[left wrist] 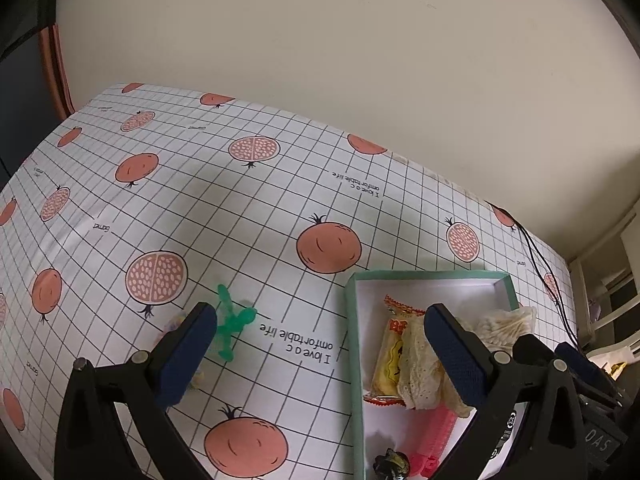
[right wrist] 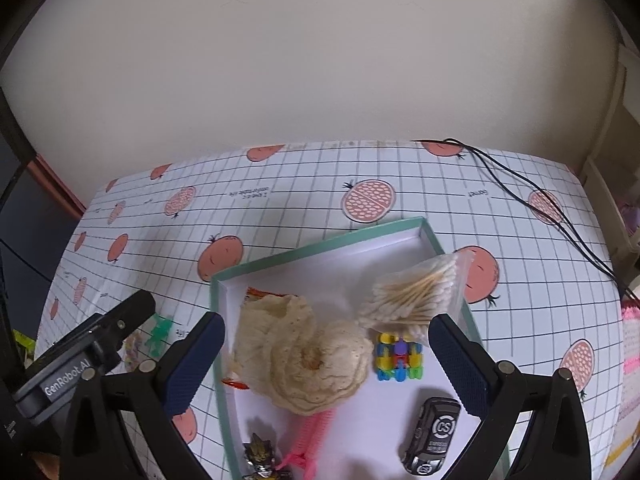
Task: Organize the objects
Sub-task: 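Move both open tools back toward the rainbow pipe cleaner and green figure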
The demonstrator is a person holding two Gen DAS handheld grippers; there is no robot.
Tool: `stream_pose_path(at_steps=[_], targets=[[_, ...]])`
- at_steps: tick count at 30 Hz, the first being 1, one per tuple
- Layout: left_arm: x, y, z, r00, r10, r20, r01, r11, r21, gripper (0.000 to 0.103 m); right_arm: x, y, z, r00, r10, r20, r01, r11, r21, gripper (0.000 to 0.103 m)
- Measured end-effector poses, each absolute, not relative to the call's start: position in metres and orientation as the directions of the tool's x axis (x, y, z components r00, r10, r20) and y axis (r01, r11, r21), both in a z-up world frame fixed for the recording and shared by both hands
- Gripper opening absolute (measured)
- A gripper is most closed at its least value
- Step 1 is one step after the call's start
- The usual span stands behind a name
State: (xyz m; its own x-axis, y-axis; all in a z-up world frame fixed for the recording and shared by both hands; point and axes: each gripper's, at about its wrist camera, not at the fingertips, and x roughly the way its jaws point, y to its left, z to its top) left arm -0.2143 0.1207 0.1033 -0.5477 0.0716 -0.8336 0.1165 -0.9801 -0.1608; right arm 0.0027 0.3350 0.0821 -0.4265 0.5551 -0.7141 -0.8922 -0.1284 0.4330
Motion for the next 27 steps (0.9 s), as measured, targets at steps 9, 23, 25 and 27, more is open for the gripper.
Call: stream_pose_path(at_steps=[9,23,25,27], targets=[[-0.211,0.080,0.110,-0.554,0.022,-0.832,0.170,-0.976,-0.139,0.103,-0.034,0.335,0.097,-0.462,0.542,-0.702,-0.881,-0.186,0.435,0.103],[-0.199,-0.006,0.116,-0.546,-0.052,-0.836,0.280,-0.952,-0.123,0.103,-0.111,0.327,0.117,-0.524,0.504,-0.686,-0.851,-0.298,0.432,0.103],[-0.197,-0.015,0.115,-0.543,-0.062,-0.837,0.294,-0.948,-0.120,0.103,-0.123,0.326,0.119,-0.533,0.496,-0.686,-0.846,-0.313,0.431,0.103],[-0.196,-0.024,0.115,-0.540,-0.066,-0.839,0.306,-0.944,-0.122,0.103,-0.134,0.326,0.119,-0.534,0.490,-0.689,-0.845,-0.327,0.423,0.103]])
